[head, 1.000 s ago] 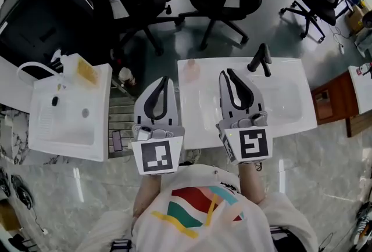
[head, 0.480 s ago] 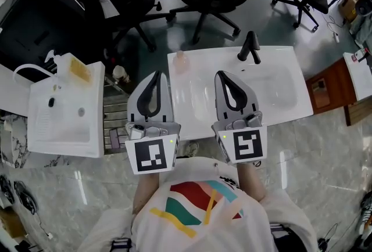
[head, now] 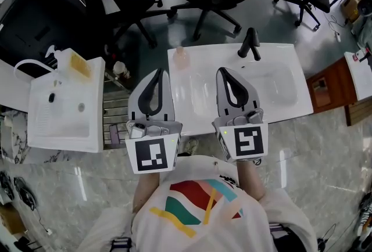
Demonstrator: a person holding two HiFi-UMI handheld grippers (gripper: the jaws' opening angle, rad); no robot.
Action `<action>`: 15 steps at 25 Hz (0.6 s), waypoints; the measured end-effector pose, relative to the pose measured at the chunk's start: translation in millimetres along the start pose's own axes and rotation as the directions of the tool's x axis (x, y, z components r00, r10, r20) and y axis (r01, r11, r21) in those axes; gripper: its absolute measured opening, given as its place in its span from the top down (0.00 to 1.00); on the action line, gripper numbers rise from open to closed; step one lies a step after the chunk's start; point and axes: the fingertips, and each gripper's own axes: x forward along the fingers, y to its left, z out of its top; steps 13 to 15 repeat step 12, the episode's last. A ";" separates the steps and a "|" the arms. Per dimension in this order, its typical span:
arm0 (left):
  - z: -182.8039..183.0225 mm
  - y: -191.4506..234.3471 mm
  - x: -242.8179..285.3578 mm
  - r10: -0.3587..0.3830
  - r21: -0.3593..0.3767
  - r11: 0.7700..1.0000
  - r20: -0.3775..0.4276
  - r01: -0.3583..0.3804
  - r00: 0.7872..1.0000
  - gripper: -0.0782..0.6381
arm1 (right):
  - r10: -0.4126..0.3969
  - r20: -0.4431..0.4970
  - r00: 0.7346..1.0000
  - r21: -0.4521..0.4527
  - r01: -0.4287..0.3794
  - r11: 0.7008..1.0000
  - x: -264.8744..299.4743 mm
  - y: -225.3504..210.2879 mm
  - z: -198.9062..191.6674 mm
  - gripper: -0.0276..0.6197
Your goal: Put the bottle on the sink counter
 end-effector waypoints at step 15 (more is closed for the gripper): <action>4.5 -0.1 -3.4 -0.011 0.007 1.000 0.007 0.011 1.000 0.87 | -0.002 -0.011 1.000 0.013 0.002 1.000 -2.1 3.8 -0.8 0.94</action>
